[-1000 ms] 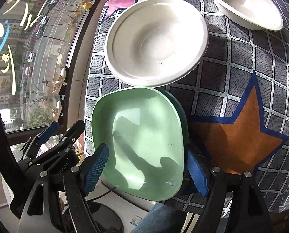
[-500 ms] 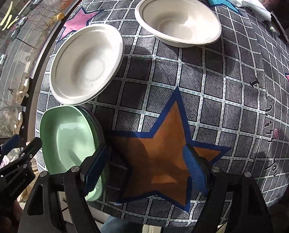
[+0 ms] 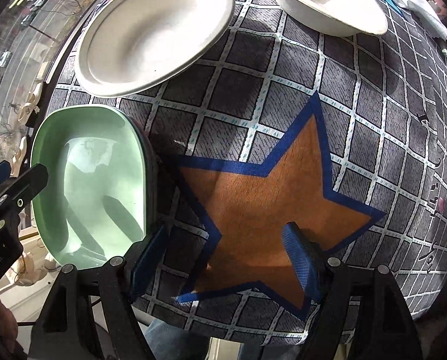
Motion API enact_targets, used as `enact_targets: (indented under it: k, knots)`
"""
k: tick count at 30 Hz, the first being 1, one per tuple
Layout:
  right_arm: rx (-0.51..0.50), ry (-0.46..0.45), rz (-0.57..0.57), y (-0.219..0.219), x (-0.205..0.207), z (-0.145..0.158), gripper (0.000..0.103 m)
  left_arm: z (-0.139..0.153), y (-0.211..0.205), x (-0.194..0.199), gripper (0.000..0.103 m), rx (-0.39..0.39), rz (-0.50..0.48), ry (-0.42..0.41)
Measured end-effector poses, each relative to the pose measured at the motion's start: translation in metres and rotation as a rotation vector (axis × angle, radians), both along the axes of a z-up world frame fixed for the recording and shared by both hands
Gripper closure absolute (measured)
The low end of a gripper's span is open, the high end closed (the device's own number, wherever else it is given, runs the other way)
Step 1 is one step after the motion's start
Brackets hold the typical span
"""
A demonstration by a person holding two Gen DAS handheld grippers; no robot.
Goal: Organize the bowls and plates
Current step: 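Withdraw both grippers and move them to the wide white paper bowl, then close both grippers on the wide white bowl's rim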
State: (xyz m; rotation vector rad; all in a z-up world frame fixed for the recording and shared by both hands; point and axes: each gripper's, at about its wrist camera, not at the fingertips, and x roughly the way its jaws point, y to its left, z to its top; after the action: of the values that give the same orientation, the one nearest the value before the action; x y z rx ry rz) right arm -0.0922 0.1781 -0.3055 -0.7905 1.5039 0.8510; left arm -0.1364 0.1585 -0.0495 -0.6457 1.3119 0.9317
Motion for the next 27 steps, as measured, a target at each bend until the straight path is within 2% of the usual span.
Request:
enact_targets:
  k: [6,11,16,19,22,26,27]
  knots:
    - [0.114,0.031,-0.157,0.004,0.050,0.018,0.023,0.021,0.034,0.015,0.024,0.055,-0.014,-0.047]
    - [0.178,0.046,-0.207,0.022,0.078,0.027,0.023,0.026,0.070,0.033,0.024,0.096,-0.014,-0.016]
    - [0.193,0.088,-0.220,0.046,0.073,0.021,0.023,0.011,0.096,0.050,0.023,0.067,-0.023,-0.021]
    - [0.186,0.121,-0.225,0.062,0.070,0.013,0.023,-0.004,0.104,0.060,0.023,0.061,-0.042,0.021]
    - [0.171,0.132,-0.229,0.060,0.071,0.006,0.024,-0.020,0.115,0.066,0.023,0.041,-0.036,0.054]
    - [0.164,0.159,-0.244,0.063,0.072,-0.002,0.024,-0.034,0.125,0.070,0.023,0.001,-0.020,0.047]
    - [0.163,0.167,-0.245,0.065,0.072,-0.004,0.027,-0.037,0.126,0.071,0.027,-0.012,-0.020,0.045]
